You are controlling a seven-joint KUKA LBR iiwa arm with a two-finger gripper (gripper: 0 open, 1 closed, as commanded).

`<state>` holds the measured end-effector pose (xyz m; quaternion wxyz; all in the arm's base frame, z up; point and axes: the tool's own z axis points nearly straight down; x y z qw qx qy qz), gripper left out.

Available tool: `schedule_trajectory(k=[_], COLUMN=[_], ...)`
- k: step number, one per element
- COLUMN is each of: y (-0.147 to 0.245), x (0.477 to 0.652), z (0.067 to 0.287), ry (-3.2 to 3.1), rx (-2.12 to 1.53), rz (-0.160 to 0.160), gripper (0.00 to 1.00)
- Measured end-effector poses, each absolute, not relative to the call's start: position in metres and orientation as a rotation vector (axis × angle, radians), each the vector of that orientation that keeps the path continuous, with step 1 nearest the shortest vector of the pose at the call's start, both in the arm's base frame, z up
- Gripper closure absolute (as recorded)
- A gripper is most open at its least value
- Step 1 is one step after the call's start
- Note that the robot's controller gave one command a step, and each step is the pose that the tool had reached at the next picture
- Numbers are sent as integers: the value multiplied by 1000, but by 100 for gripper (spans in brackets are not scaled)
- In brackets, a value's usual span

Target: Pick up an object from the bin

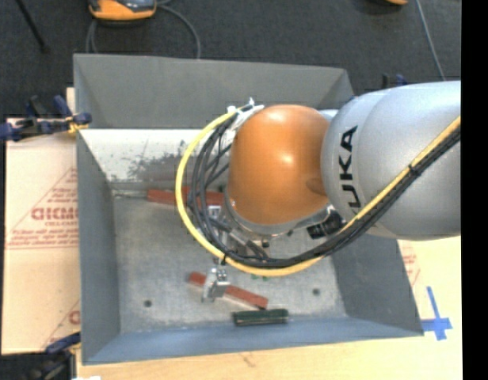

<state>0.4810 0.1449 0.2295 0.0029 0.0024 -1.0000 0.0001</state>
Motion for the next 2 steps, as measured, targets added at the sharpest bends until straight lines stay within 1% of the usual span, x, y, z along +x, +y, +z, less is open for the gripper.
schedule_trajectory(k=[1, 2], y=[144, 114], x=[483, 500], z=[234, 163], ry=[-3144, -3149], rx=[1, 10], rz=[-2, -4], gripper=[0, 0])
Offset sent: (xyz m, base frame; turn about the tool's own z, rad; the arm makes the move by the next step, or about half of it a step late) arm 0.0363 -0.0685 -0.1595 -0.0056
